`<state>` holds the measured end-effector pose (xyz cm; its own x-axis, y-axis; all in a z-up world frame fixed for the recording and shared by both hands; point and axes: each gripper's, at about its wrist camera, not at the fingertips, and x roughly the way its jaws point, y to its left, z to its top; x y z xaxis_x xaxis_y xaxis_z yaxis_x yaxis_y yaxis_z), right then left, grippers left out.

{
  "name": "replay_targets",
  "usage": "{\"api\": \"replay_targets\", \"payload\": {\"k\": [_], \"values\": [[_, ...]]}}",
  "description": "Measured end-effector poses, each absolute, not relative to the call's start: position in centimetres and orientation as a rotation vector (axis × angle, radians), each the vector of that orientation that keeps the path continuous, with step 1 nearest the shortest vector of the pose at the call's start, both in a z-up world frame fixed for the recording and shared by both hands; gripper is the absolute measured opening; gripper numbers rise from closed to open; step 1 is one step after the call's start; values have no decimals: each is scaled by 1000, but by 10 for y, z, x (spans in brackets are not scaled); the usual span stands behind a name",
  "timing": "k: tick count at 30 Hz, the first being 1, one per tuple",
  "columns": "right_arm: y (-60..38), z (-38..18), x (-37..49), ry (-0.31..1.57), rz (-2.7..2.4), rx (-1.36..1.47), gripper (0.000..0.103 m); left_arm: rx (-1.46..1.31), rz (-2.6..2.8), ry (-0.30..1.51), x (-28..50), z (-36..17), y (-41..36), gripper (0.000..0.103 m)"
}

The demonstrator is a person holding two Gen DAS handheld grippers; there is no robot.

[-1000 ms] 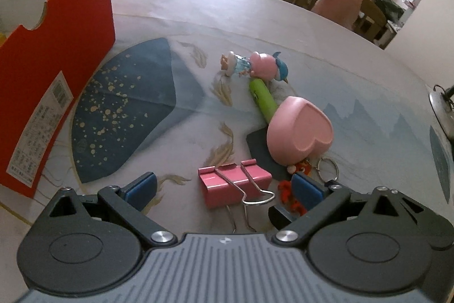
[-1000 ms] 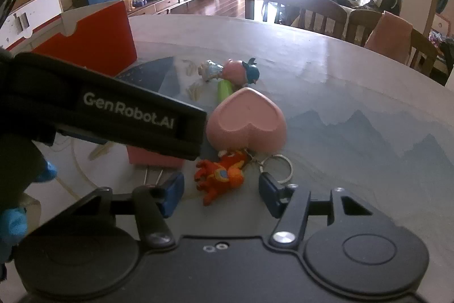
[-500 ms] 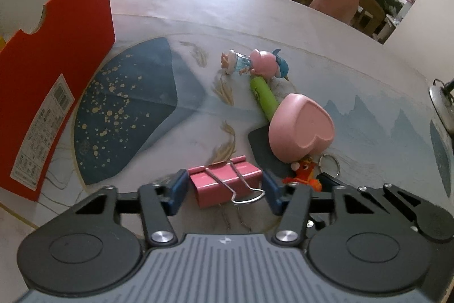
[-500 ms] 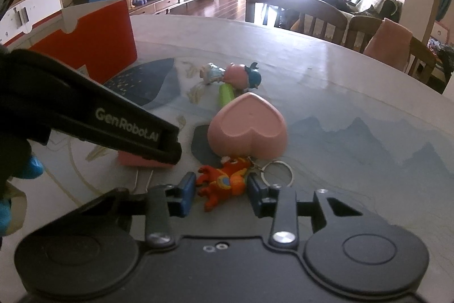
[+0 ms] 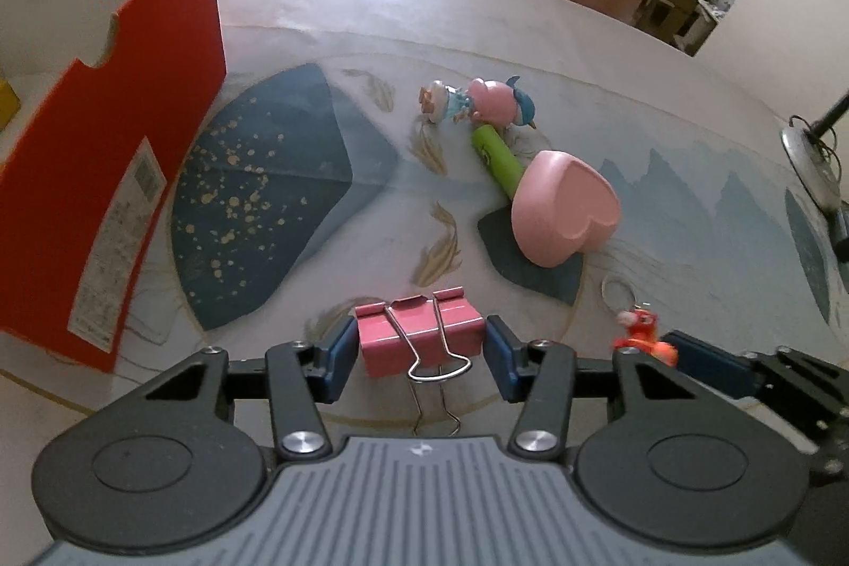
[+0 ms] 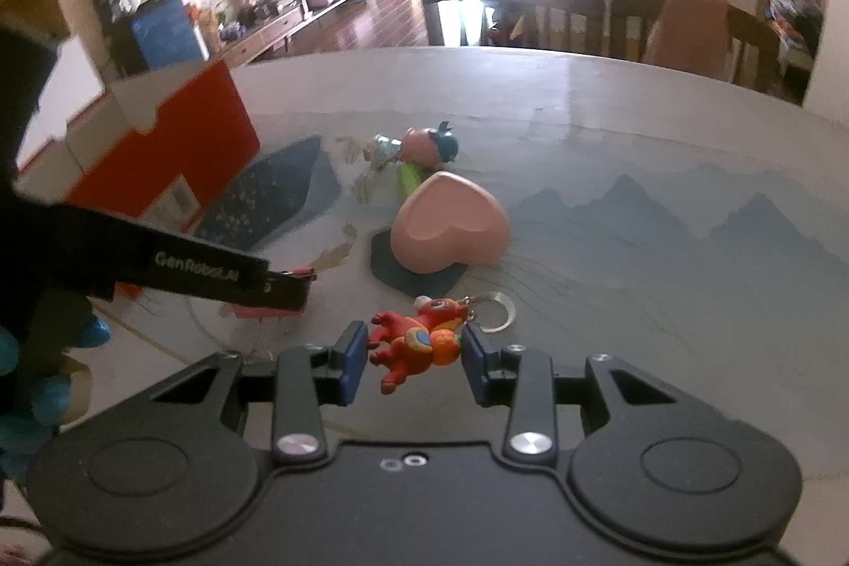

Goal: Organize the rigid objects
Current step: 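Grasp the pink binder clip with the left tool while the right tool grasps the orange plush toy, then carry the binder clip and plush toy with both tools into the box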

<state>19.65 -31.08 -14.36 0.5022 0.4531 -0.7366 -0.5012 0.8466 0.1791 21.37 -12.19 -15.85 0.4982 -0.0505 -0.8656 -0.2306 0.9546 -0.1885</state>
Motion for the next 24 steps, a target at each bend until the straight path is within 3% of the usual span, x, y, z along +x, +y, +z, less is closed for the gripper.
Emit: {"api": "replay_targets", "payload": {"k": [24], "values": [[-265, -42, 147, 797, 609, 56, 37, -293, -10, 933, 162, -63, -42, 51]]}}
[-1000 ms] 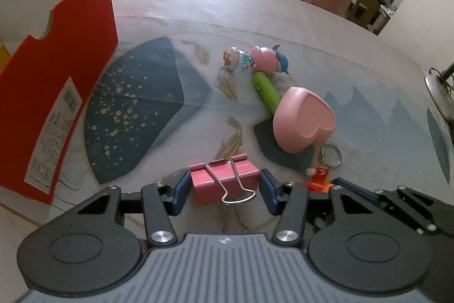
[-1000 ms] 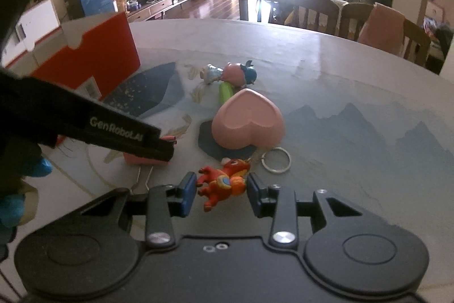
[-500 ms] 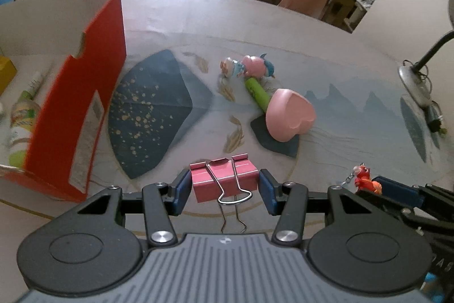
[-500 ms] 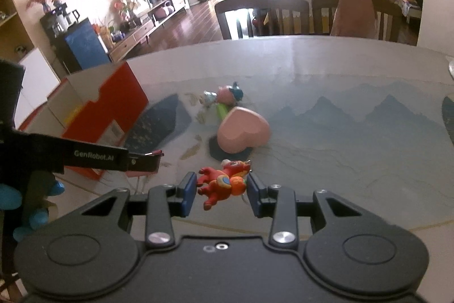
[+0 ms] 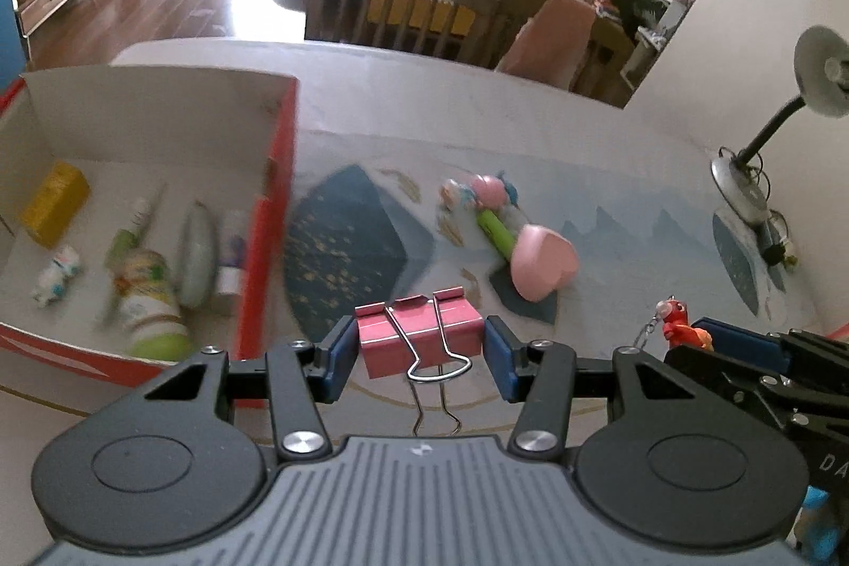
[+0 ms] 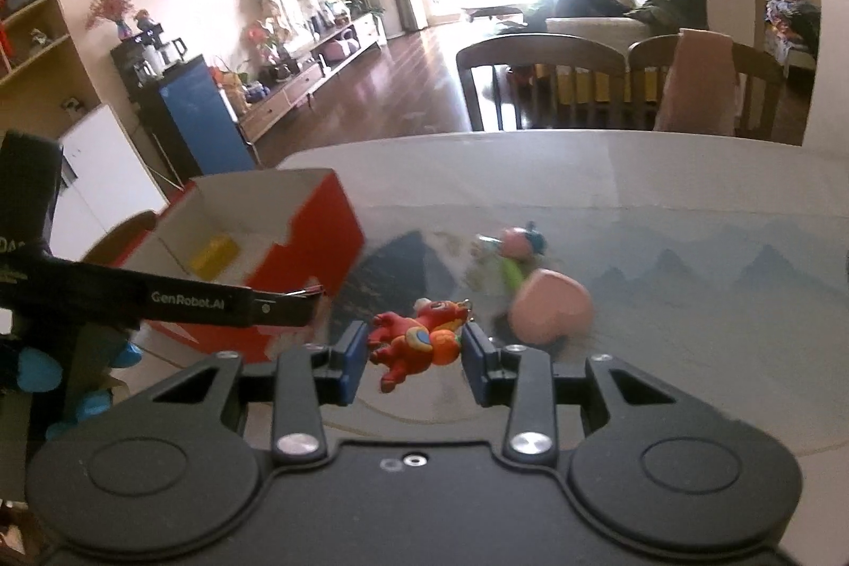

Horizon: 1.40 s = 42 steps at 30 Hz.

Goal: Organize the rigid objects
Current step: 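Carry the binder clip and plush toy with both tools into the box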

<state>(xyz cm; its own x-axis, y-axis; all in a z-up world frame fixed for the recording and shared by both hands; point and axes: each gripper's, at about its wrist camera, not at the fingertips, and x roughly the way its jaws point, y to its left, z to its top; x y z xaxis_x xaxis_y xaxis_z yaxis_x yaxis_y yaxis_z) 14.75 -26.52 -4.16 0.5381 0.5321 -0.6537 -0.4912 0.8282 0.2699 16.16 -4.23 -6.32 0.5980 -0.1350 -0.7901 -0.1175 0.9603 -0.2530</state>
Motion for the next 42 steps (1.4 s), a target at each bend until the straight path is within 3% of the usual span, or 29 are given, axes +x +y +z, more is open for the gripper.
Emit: {"api": "replay_targets", "payload": {"k": [24, 42], "values": [[-95, -4, 167, 715, 744, -65, 37, -291, 89, 853, 153, -19, 122, 51], [27, -63, 203, 809, 748, -230, 37, -187, 89, 935, 215, -68, 193, 51]]}}
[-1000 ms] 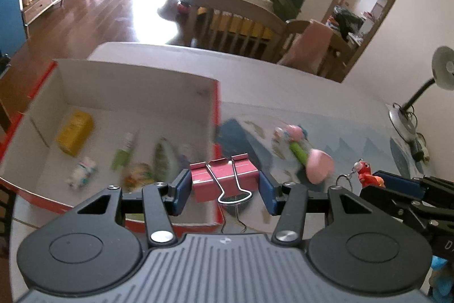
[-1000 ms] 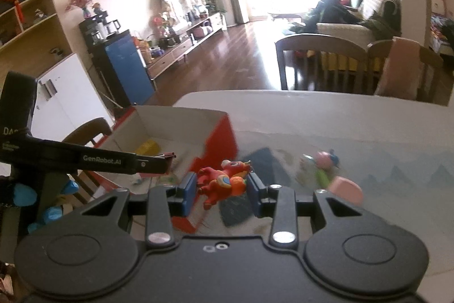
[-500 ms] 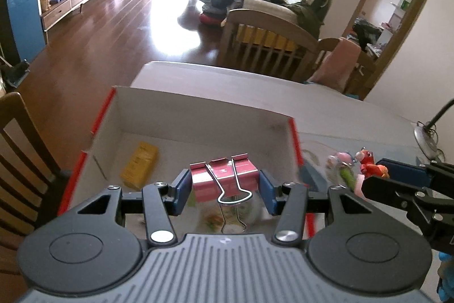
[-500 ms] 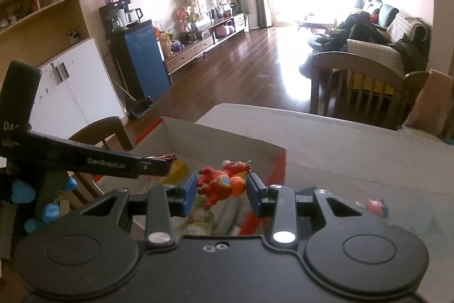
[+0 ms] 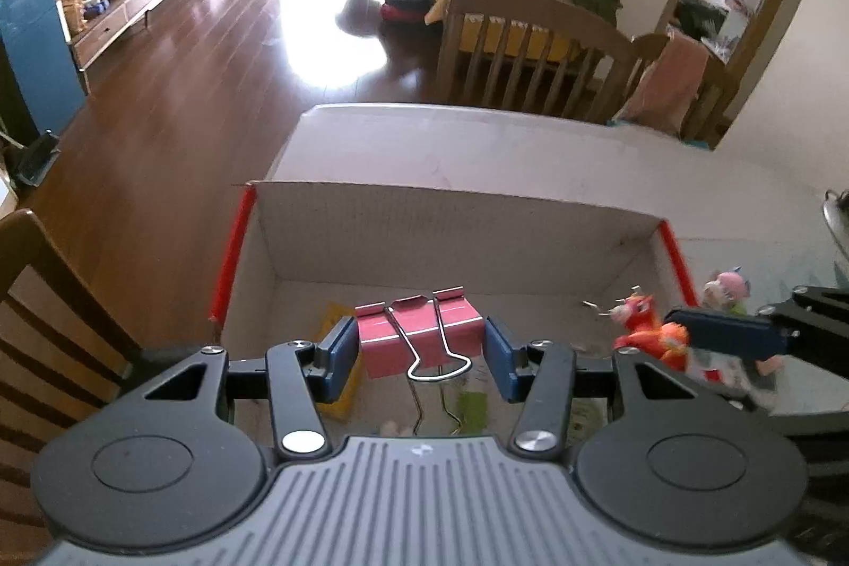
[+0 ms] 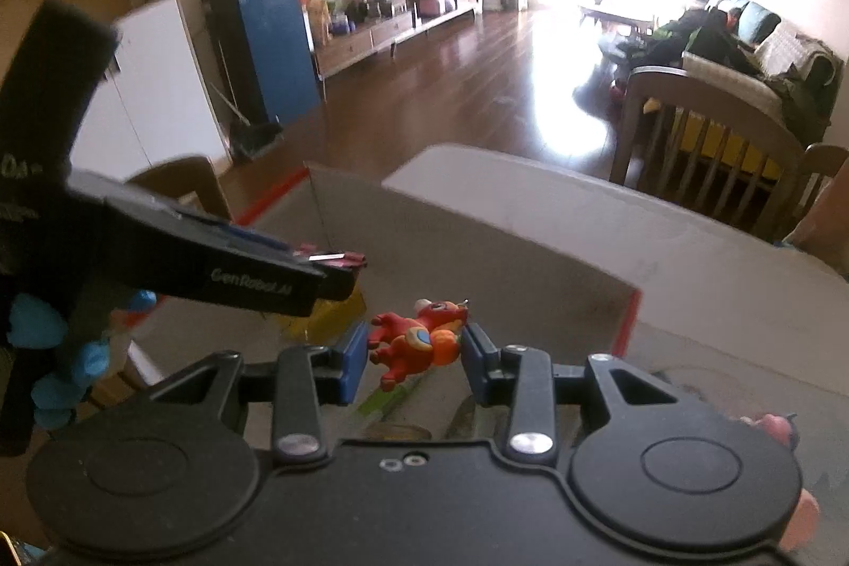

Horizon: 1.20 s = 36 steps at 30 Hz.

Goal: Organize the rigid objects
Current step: 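Carry the binder clip and plush toy with both tools into the box, then open the left tool to drop the binder clip while the right tool releases the plush toy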

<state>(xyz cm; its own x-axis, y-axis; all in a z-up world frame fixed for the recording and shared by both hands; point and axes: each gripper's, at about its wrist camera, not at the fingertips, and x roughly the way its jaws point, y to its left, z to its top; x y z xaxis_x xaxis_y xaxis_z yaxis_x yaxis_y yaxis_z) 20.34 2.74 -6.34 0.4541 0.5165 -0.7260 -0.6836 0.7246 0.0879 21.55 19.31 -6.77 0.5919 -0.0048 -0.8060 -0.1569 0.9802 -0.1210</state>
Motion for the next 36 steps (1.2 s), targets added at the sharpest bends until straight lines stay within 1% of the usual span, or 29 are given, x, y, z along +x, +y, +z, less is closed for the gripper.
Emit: {"api": "replay_targets", "payload": {"k": [5, 10, 21, 27, 30, 32, 36], "values": [[47, -93, 208, 885, 727, -283, 37, -191, 73, 987, 233, -93, 197, 51], [57, -110, 210, 944, 712, -316, 37, -167, 47, 1053, 243, -117, 189, 51], [59, -118, 197, 1004, 701, -323, 39, -159, 33, 1192, 252, -144, 190, 51], [53, -116, 187, 1013, 695, -314, 39, -176, 38, 1234, 247, -152, 197, 51], [47, -110, 185, 1005, 699, -287, 40, -183, 48, 1221, 243, -148, 198, 55], [44, -104, 181, 994, 704, -280, 40, -192, 52, 1208, 242, -142, 199, 62], [37, -95, 186, 975, 708, -250, 41, -200, 54, 1178, 232, -129, 201, 63]]}}
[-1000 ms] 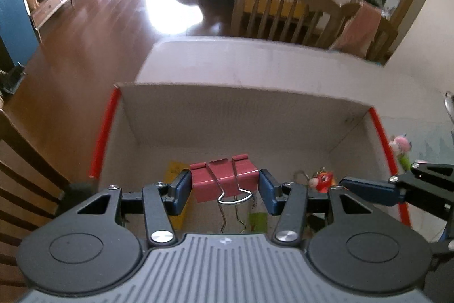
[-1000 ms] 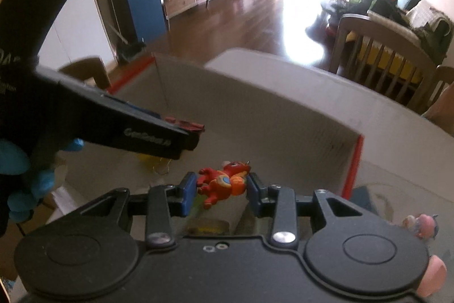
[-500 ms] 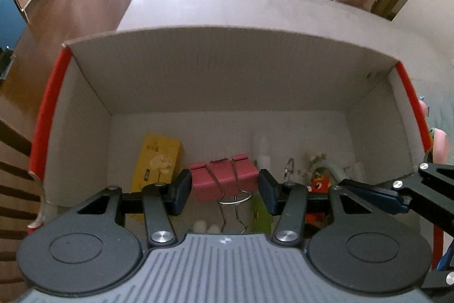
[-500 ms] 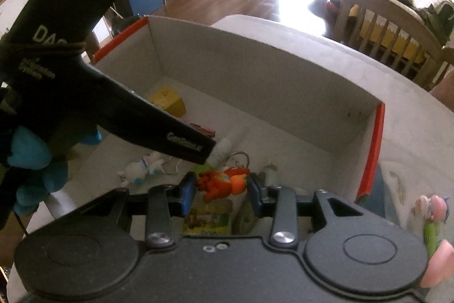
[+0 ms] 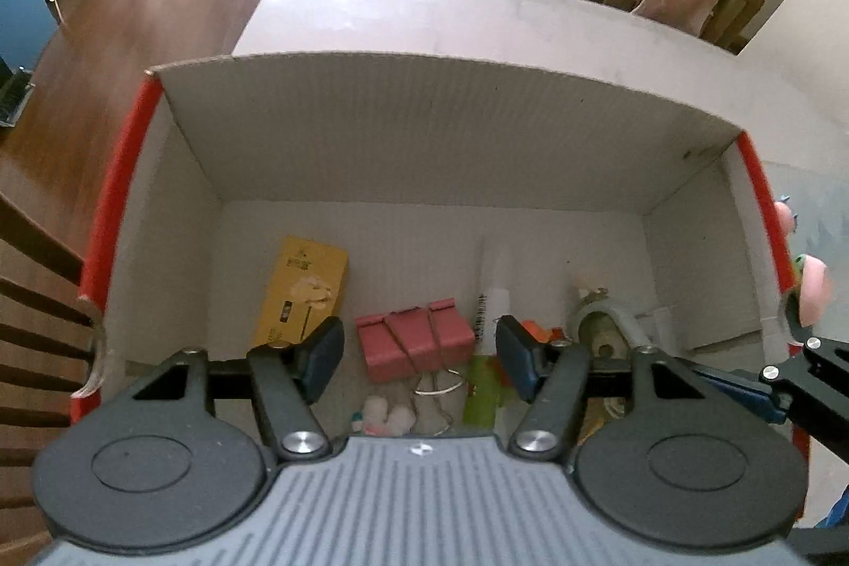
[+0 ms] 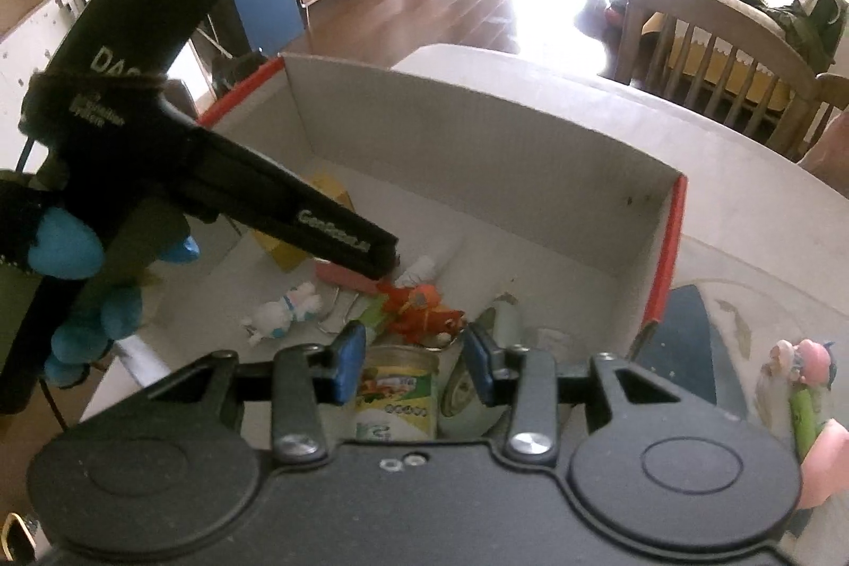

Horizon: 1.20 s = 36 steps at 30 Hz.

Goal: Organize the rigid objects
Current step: 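Open the left tool to drop the binder clip while the right tool releases the plush toy, then withdraw both tools from the box back over the remaining items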

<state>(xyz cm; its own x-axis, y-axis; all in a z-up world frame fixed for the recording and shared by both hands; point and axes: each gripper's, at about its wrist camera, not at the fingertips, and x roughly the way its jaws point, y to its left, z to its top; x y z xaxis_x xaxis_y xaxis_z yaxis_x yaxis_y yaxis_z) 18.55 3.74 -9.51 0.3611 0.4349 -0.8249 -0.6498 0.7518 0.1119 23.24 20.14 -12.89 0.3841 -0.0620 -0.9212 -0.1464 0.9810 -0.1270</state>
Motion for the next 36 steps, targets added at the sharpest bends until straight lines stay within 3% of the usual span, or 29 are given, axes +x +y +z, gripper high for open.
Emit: {"api": "replay_targets", "payload": {"k": [18, 20, 24, 27, 33, 36], "values": [[-12, -31, 141, 822, 768, -142, 56, -156, 35, 967, 187, -50, 174, 63], [-21, -23, 135, 798, 772, -129, 65, -158, 27, 940, 178, -39, 170, 63], [-36, -12, 134, 768, 778, -101, 67, -153, 14, 896, 164, -21, 161, 63], [-49, -7, 129, 755, 777, -82, 69, -153, 8, 867, 155, -11, 152, 70], [-79, -5, 122, 728, 751, -56, 79, -144, -11, 838, 143, -2, 129, 71], [-95, -4, 119, 707, 732, -54, 81, -147, -18, 834, 140, -1, 116, 79]]}}
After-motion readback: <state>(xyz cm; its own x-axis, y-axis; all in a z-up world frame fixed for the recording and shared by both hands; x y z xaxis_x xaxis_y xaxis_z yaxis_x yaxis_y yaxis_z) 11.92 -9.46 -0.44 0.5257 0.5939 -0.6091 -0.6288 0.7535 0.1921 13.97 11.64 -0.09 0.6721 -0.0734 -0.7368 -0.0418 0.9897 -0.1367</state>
